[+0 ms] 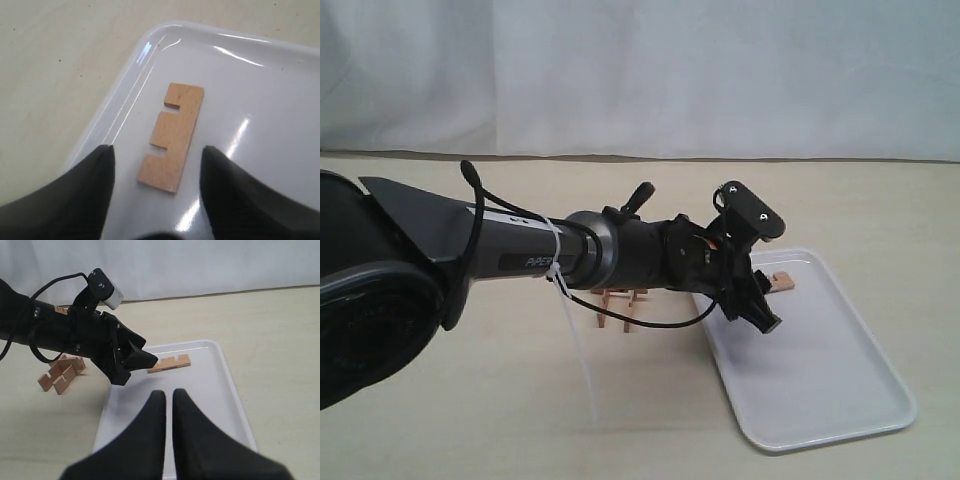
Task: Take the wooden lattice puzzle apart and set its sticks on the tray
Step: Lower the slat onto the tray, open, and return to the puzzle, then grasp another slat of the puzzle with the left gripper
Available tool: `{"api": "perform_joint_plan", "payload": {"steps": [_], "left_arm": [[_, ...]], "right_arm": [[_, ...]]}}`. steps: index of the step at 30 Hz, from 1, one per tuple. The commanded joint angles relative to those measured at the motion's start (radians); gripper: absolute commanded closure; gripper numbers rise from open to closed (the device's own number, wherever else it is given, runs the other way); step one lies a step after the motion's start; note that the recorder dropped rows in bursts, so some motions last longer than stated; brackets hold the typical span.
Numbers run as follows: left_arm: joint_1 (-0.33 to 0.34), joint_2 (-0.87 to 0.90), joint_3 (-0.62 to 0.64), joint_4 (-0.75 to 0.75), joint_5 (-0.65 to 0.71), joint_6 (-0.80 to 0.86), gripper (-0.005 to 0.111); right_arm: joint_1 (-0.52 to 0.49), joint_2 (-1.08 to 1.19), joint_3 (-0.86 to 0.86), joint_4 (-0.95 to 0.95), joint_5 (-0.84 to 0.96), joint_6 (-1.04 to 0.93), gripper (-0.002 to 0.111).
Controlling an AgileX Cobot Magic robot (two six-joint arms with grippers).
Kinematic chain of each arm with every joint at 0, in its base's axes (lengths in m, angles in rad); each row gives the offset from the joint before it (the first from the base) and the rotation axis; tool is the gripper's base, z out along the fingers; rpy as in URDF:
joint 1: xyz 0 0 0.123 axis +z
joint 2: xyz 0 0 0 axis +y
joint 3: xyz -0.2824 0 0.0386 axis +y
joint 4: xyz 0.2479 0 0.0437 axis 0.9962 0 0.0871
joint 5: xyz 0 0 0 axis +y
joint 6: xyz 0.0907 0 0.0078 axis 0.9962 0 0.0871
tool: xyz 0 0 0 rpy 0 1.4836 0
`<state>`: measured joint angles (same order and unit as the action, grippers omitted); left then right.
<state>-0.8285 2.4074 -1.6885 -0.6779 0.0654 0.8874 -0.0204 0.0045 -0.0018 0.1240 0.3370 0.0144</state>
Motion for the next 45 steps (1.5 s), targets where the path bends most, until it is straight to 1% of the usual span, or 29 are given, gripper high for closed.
{"api": "perform_joint_plan", "payload": {"steps": [1,5,7,8,11,14,16,17,18,19,23,26,30,32,36,39,40,45], "left_arm": [[-0.005,-0.032,0.000,0.093,0.018,0.002,0.047],[-0.005,-0.132,0.000,0.102,0.129,0.002,0.047],[-0.005,-0.210,0.000,0.169,0.237,0.002,0.048],[-0.001,-0.226,0.000,0.193,0.263,0.002,0.048],[0.035,-0.282,0.000,0.204,0.395,0.002,0.048],[0.103,-0.331,0.000,0.215,0.575,-0.002,0.049],[0.136,-0.350,0.000,0.242,0.653,-0.009,0.058],[0.155,-0.362,0.000,0.284,0.710,-0.026,0.066],[0.166,-0.371,0.000,0.347,0.768,-0.026,0.070],[0.166,-0.376,0.000,0.383,0.803,-0.031,0.070],[0.166,-0.391,0.000,0.639,0.900,-0.132,0.070],[0.166,-0.391,0.000,0.767,0.968,-0.165,0.070],[0.166,-0.389,0.000,0.881,1.013,-0.161,0.070],[0.166,-0.389,0.000,0.910,1.018,-0.161,0.070],[0.166,-0.370,0.000,0.910,0.995,-0.154,0.070],[0.166,-0.347,0.000,0.903,0.956,-0.184,0.070],[0.166,-0.340,0.000,0.903,0.946,-0.187,0.067],[0.166,-0.302,0.000,0.907,0.928,-0.205,0.045]], "right_arm": [[0.000,-0.004,0.002,-0.006,0.002,0.002,0.104],[0.000,-0.004,0.002,-0.006,0.002,0.002,0.104],[0.000,-0.004,0.002,-0.006,0.002,0.002,0.104],[0.000,-0.004,0.002,-0.006,0.002,0.002,0.104],[0.000,-0.004,0.002,-0.006,0.002,0.002,0.104],[0.000,-0.004,0.002,-0.006,0.002,0.002,0.104],[0.000,-0.004,0.002,-0.006,0.002,0.002,0.104],[0.000,-0.004,0.002,-0.006,0.002,0.002,0.104],[0.000,-0.004,0.002,-0.006,0.002,0.002,0.104],[0.000,-0.004,0.002,-0.006,0.002,0.002,0.104],[0.000,-0.004,0.002,-0.006,0.002,0.002,0.104],[0.000,-0.004,0.002,-0.006,0.002,0.002,0.104],[0.000,-0.004,0.002,-0.006,0.002,0.002,0.104],[0.000,-0.004,0.002,-0.006,0.002,0.002,0.104],[0.000,-0.004,0.002,-0.006,0.002,0.002,0.104],[0.000,-0.004,0.002,-0.006,0.002,0.002,0.104],[0.000,-0.004,0.002,-0.006,0.002,0.002,0.104],[0.000,-0.004,0.002,-0.006,0.002,0.002,0.104]]}}
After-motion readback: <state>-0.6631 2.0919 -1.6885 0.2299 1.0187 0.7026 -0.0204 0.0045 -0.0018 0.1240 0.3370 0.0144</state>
